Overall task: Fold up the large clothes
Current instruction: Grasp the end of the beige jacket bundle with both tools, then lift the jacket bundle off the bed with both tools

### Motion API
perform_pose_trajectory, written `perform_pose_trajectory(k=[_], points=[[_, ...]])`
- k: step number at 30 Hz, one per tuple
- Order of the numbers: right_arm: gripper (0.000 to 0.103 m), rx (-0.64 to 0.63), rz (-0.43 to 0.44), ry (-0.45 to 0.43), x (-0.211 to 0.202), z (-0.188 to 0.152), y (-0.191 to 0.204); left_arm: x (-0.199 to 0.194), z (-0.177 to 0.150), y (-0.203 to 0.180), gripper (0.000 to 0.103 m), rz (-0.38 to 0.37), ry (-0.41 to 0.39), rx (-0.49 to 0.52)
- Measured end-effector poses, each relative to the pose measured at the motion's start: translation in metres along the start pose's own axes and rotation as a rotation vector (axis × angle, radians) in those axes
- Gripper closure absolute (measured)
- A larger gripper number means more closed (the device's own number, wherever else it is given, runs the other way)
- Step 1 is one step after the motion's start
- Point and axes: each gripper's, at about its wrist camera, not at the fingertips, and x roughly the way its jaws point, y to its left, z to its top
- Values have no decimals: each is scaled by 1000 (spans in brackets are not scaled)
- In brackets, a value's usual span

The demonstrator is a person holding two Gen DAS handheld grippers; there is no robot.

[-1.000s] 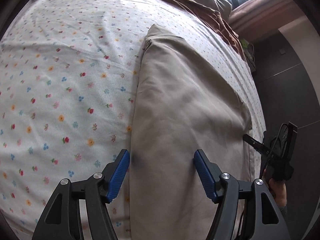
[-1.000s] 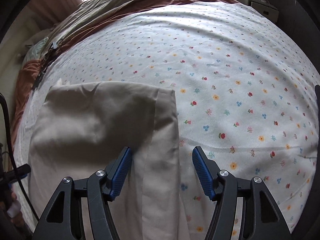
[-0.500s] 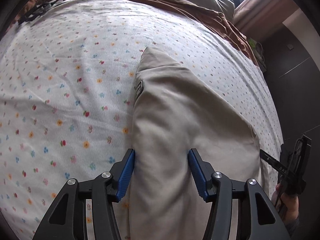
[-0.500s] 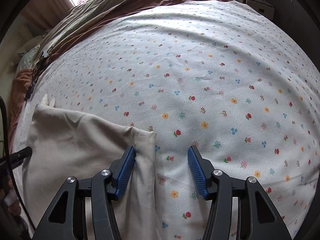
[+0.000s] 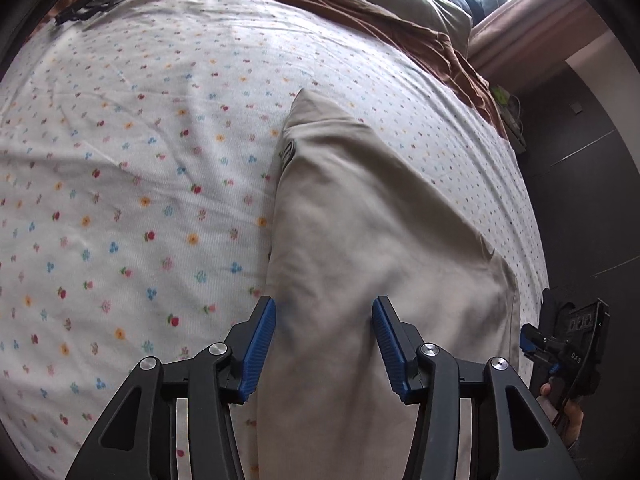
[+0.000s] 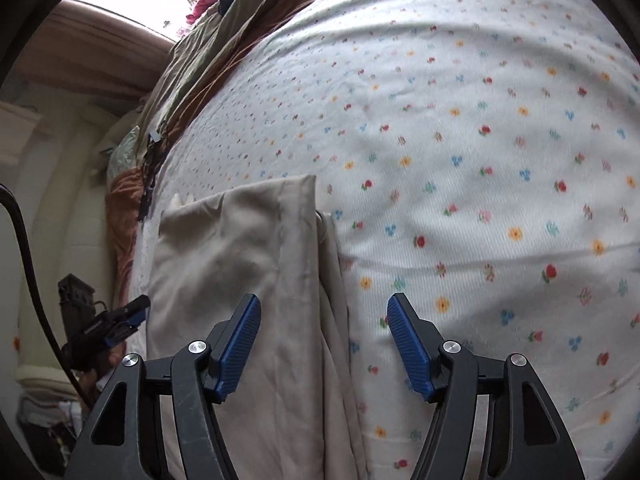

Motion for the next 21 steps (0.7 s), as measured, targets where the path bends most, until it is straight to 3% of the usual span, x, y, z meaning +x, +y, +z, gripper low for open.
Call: perform_pose_trajectory(k=[7,18,21], points=[[37,76,224,62,20,-6,-13,3,-13,14,51,-51,31,-32],[38,14,269,128,65,16,22,26,9,14,51,-60,33,-39],[44,23,282,143,74,23,25,32,18,11,51,-47,25,-33]])
